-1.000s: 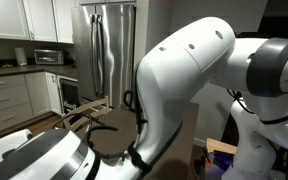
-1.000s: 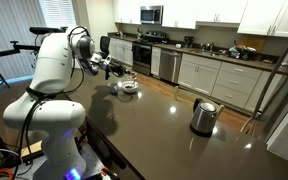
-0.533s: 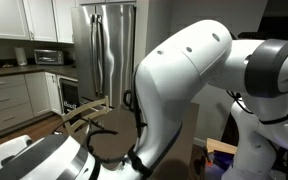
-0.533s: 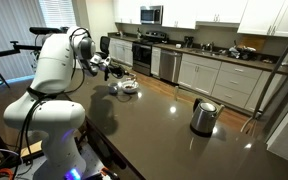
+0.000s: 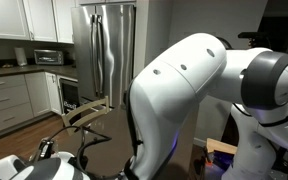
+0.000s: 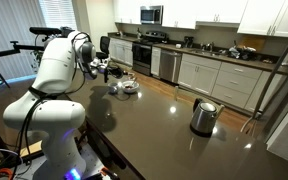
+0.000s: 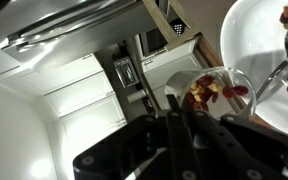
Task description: Empty the contents in the cup into the bowl
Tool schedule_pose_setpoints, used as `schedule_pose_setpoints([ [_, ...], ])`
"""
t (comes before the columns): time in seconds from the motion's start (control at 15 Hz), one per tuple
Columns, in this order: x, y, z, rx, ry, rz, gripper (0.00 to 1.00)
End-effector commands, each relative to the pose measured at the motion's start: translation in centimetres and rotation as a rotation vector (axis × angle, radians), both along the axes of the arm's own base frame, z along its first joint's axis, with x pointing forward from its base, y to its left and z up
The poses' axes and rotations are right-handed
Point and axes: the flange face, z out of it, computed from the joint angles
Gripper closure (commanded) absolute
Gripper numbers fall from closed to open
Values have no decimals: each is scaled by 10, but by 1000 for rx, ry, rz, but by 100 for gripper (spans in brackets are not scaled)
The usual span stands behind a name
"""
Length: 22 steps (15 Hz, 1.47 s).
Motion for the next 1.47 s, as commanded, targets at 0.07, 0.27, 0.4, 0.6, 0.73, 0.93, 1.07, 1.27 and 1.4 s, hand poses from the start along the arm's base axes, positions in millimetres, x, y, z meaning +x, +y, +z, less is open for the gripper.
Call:
schedule_pose_setpoints([
  [0.07,7,5,4,-77,-70,-1,97],
  [0.27,10,2,9,-84,-67,-9,97],
  [0.4,11,2,15,-84,-69,-13,97],
  [0.6,10,4,28,-85,-94,-19,97],
  [0.73,8,6,36,-91,-117,-23,97],
  [0.93,2,9,46,-99,-143,-32,97],
  [1.07,-5,11,48,-98,-153,-36,97],
  [1.27,-16,15,41,-97,-155,-40,97],
  [1.4,-20,17,34,-105,-151,-38,97],
])
